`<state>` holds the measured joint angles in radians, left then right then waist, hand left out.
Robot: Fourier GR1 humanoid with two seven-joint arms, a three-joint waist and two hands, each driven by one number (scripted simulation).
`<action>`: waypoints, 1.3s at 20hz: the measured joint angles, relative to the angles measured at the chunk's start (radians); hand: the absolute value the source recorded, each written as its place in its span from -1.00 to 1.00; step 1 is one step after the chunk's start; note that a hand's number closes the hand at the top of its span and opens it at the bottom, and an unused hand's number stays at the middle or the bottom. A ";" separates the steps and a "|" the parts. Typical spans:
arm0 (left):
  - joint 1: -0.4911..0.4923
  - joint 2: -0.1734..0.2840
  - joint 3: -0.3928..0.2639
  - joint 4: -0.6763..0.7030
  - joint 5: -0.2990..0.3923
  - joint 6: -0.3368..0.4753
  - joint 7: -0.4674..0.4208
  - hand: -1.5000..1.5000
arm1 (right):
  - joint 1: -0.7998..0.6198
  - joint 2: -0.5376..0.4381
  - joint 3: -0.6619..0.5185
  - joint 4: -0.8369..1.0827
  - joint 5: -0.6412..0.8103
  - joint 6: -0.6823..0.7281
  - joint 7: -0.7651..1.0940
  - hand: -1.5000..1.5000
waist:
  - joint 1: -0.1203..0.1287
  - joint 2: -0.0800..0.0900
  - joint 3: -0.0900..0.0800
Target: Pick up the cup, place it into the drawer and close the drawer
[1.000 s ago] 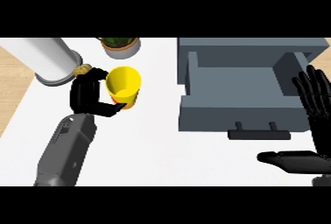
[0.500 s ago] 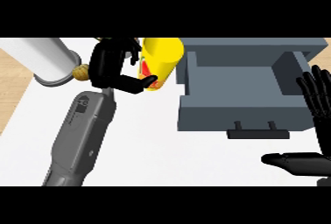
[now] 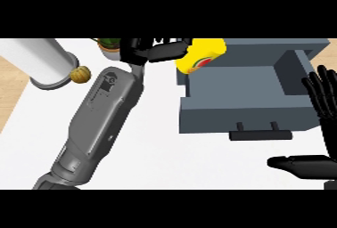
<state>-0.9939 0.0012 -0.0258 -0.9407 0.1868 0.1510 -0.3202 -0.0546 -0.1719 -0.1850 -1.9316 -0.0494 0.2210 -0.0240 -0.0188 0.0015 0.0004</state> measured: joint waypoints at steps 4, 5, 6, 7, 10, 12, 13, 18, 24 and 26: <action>-0.096 -0.001 -0.039 0.106 0.060 0.058 0.022 1.00 | -0.017 -0.009 -0.014 0.020 -0.017 0.011 -0.003 -1.00 | -0.007 0.002 0.000; -0.121 -0.001 -0.051 0.145 0.078 0.078 0.013 1.00 | -0.027 -0.014 -0.017 0.028 -0.022 0.015 -0.004 -1.00 | -0.011 0.004 0.000; -0.140 -0.001 -0.050 0.179 0.091 0.079 0.008 1.00 | -0.024 -0.017 -0.021 0.026 -0.026 0.019 -0.004 -1.00 | -0.013 0.004 0.000; -0.159 -0.001 -0.061 0.209 0.109 0.088 0.006 1.00 | -0.016 -0.018 -0.021 0.014 -0.035 0.025 0.001 -1.00 | -0.016 0.004 0.000; -0.210 -0.001 -0.091 0.286 0.149 0.110 0.004 1.00 | -0.007 -0.017 -0.022 0.018 -0.027 0.028 -0.016 -1.00 | -0.019 0.005 0.000; -0.234 -0.001 -0.122 0.344 0.178 0.125 -0.018 1.00 | -0.015 -0.009 -0.009 0.023 -0.015 0.022 -0.019 -1.00 | -0.026 0.007 0.000; -0.237 -0.001 -0.150 0.354 0.198 0.141 -0.020 1.00 | -0.002 -0.012 -0.011 0.020 -0.018 0.032 -0.029 -1.00 | -0.028 0.007 0.000; -0.251 -0.001 -0.257 0.410 0.281 0.165 -0.038 1.00 | -0.022 -0.001 -0.001 0.032 -0.004 0.018 -0.028 -1.00 | -0.032 0.008 0.000; -0.249 -0.001 -0.395 0.473 0.339 0.222 -0.032 1.00 | -0.048 -0.009 -0.004 0.037 -0.011 0.020 -0.011 -1.00 | -0.050 0.012 0.001; -0.265 -0.001 -0.432 0.493 0.349 0.228 -0.013 -1.00 | -0.057 -0.012 -0.003 0.046 -0.010 0.024 -0.016 -1.00 | -0.055 0.014 0.001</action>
<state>-1.2593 0.0001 -0.4574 -0.4472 0.5356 0.3786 -0.3335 -0.1112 -0.1839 -0.1884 -1.8853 -0.0592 0.2445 -0.0403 -0.0735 0.0151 0.0011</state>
